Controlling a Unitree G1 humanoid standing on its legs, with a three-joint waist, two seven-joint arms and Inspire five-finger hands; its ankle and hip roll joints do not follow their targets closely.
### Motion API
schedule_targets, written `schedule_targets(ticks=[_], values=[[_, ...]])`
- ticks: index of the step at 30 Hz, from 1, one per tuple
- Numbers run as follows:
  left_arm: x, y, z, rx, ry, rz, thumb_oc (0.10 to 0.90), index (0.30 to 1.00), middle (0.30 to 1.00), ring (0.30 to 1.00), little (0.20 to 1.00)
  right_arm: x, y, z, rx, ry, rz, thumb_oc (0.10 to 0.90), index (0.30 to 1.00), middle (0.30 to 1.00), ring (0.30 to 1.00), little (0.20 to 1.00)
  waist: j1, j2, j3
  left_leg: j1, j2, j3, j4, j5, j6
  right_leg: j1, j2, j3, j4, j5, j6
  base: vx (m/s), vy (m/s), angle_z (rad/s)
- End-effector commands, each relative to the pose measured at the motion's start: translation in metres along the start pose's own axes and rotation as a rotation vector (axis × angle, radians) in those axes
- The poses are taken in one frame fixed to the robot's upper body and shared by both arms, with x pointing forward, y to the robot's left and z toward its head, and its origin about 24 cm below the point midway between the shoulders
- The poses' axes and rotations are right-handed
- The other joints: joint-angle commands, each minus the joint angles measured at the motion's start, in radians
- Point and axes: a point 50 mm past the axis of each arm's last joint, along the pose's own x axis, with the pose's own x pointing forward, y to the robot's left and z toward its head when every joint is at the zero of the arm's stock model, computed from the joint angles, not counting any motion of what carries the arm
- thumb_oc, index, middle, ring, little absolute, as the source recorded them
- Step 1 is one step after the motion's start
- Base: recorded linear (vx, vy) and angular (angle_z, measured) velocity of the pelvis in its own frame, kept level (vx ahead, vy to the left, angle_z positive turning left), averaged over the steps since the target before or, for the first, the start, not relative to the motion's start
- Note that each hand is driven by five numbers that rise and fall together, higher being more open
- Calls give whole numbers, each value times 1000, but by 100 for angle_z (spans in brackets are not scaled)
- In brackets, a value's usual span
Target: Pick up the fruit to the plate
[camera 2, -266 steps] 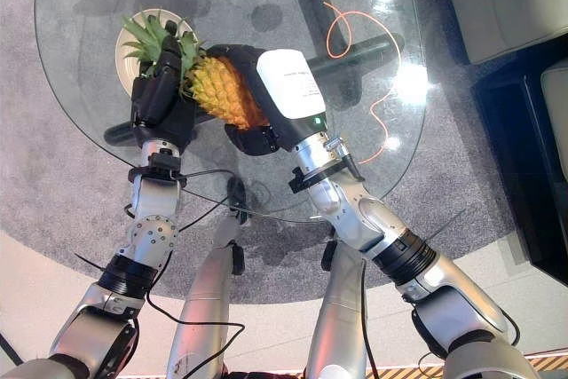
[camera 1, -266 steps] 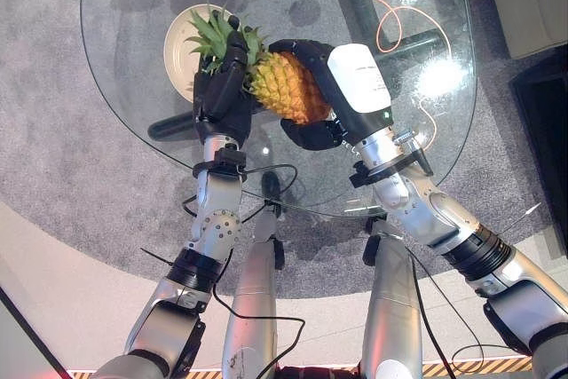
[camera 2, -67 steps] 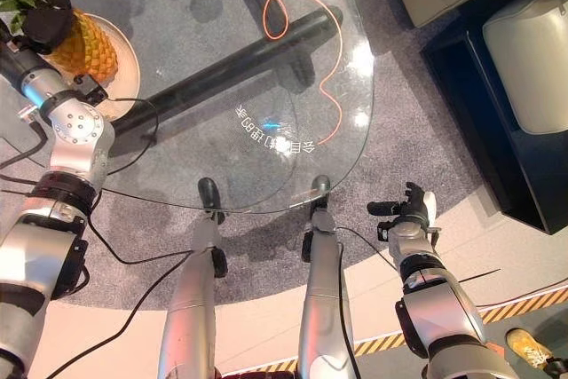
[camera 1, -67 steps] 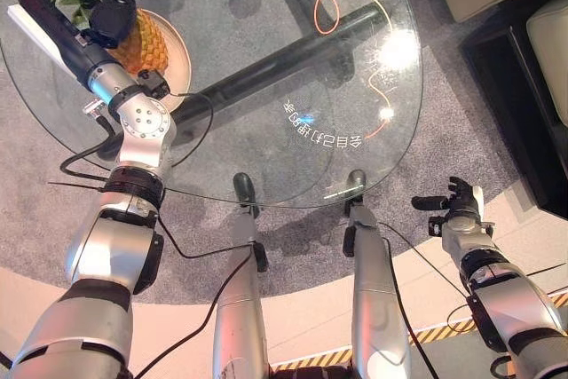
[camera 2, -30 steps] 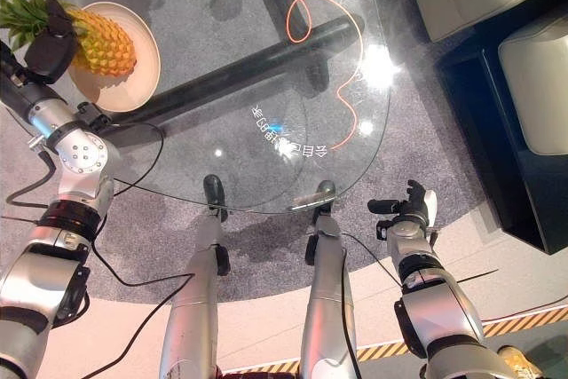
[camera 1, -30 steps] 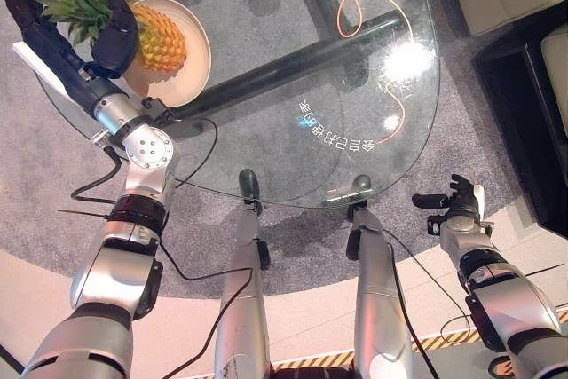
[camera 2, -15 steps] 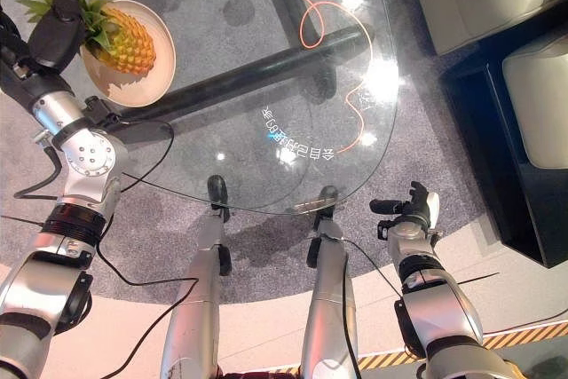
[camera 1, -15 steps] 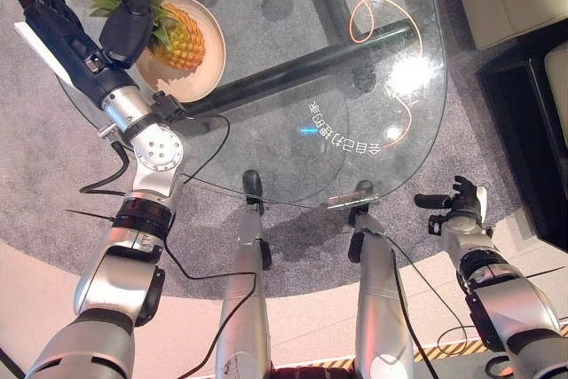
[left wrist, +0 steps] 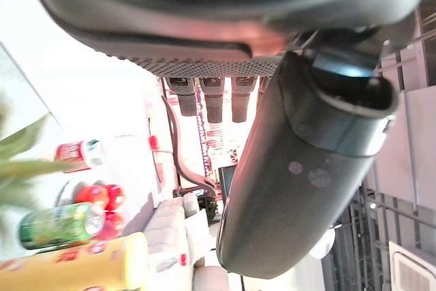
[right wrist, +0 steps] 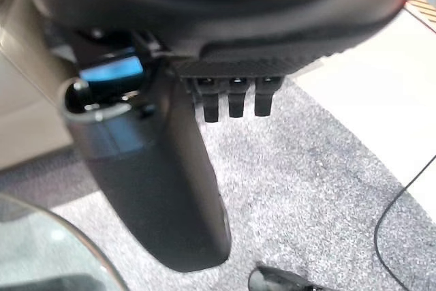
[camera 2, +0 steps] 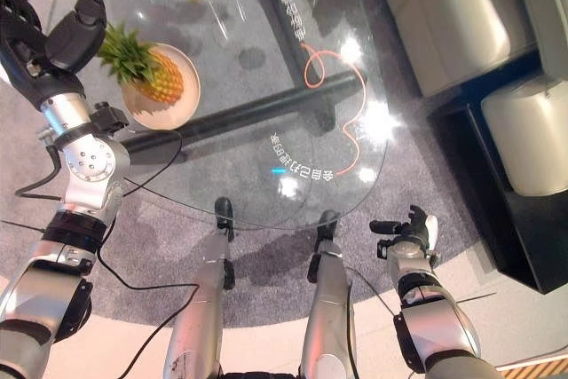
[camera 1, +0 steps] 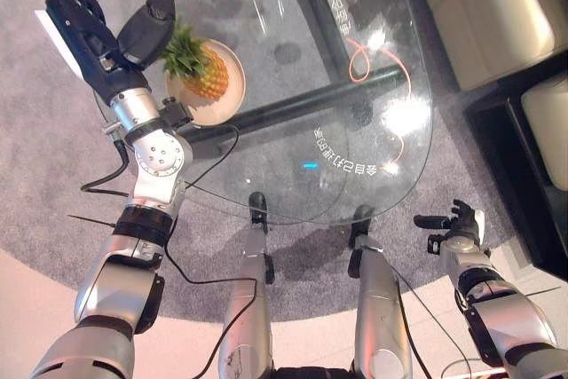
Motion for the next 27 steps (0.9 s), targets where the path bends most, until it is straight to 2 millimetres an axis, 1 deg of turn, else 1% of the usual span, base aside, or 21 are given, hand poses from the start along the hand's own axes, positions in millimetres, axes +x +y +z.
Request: schedule_targets(ticks=[1,2,3,4,6,8,9,10,11,12,14,16,19,23,24,25,26,27], values=[[32,15,31,-62,-124,6,800,900,900,900,900,0,-26,-40,-10,76,-95,800,900,900,900,900,14,-25,-33,111,-43,17,42,-149,-3,141,-9,-9,-156,61,14,135,-2,5],[27,24,23,-43,-76,-8,800,900,900,900,900,-3,-31,-55,-23,98,-91,800,900,900,900,900,13,-26,-56,144,-42,20,21,-146,-5,178,-11,-11,-178,64,16,115,1,9],[23,28,19,-24,-48,-15,800,900,900,900,900,-5,-33,-64,-31,112,-87,800,900,900,900,900,13,-26,-70,166,-41,22,6,-143,-6,202,-11,-12,-192,65,17,201,1,9],[12,43,3,19,43,-17,800,900,900,900,900,-10,-39,-85,-51,154,-80,800,900,900,900,900,14,-27,-111,207,-39,25,-18,-141,-9,251,-12,-16,-217,65,16,193,4,9],[-5,61,-17,78,170,-13,800,900,900,900,900,-18,-42,-109,-76,198,-70,800,900,900,900,900,11,-26,-150,261,-38,25,-49,-137,-11,313,-10,-22,-250,65,14,183,12,8],[-23,79,-35,106,294,-5,800,900,900,900,900,-25,-45,-127,-103,237,-58,800,900,900,900,900,6,-25,-183,304,-37,27,-67,-136,-11,361,-8,-24,-269,65,13,162,18,4],[-42,94,-49,138,396,-6,800,900,900,900,900,-33,-44,-144,-127,275,-43,800,900,900,900,900,3,-25,-215,335,-36,27,-75,-139,-8,390,-5,-24,-274,61,12,196,22,5],[-52,101,-56,153,447,-13,800,900,900,900,900,-36,-45,-150,-146,292,-35,800,900,900,900,900,2,-25,-229,349,-35,28,-76,-140,-7,406,-5,-24,-276,59,12,243,33,5],[-75,113,-69,202,566,-39,800,900,900,900,900,-42,-46,-162,-177,323,-25,800,900,900,900,900,0,-24,-254,371,-33,30,-76,-144,-6,429,-3,-23,-276,54,10,224,31,3],[-95,122,-78,256,645,-51,800,900,900,900,900,-47,-47,-171,-200,353,-12,800,900,900,900,900,-1,-23,-277,393,-30,30,-80,-147,-4,451,1,-23,-279,51,9,250,34,-1],[-134,147,-93,356,865,-64,800,900,900,900,900,-54,-50,-184,-243,404,9,800,900,900,900,900,-1,-21,-315,429,-26,31,-85,-152,-3,488,5,-24,-286,46,7,232,28,-5],[-171,172,-99,434,1024,-68,800,900,900,900,900,-62,-51,-197,-316,448,48,800,900,900,900,900,-6,-19,-359,466,-18,35,-96,-155,-4,524,11,-25,-292,39,6,241,32,-10],[-213,199,-100,527,1202,-81,800,900,900,900,900,-69,-51,-208,-385,486,97,800,900,900,900,900,-15,-17,-401,507,-7,42,-106,-162,-9,566,15,-29,-306,30,6,167,43,-1],[-246,209,-97,601,1310,-187,800,900,900,900,900,-75,-51,-217,-443,525,155,800,900,900,900,900,-16,-17,-429,539,4,51,-112,-171,-13,598,18,-37,-316,22,4,99,27,0],[-261,215,-94,626,1377,-205,800,900,900,900,900,-77,-51,-219,-459,534,171,800,900,900,900,900,-16,-16,-436,548,7,54,-113,-174,-15,606,19,-39,-317,18,5,60,21,1],[-263,216,-93,629,1379,-207,800,900,900,900,900,-77,-51,-220,-463,537,175,800,900,900,900,900,-16,-16,-437,550,8,54,-113,-174,-15,607,19,-40,-318,18,5,68,31,-1],[-283,225,-89,651,1489,-232,800,900,900,900,900,-79,-50,-222,-483,551,206,800,900,900,900,900,-18,-16,-444,558,11,58,-113,-177,-17,617,21,-45,-319,13,5,58,23,0],[-297,229,-85,672,1563,-269,800,900,900,900,900,-80,-49,-224,-490,560,224,800,900,900,900,900,-17,-16,-449,562,13,58,-113,-179,-17,622,23,-48,-319,9,5,64,28,-1]])
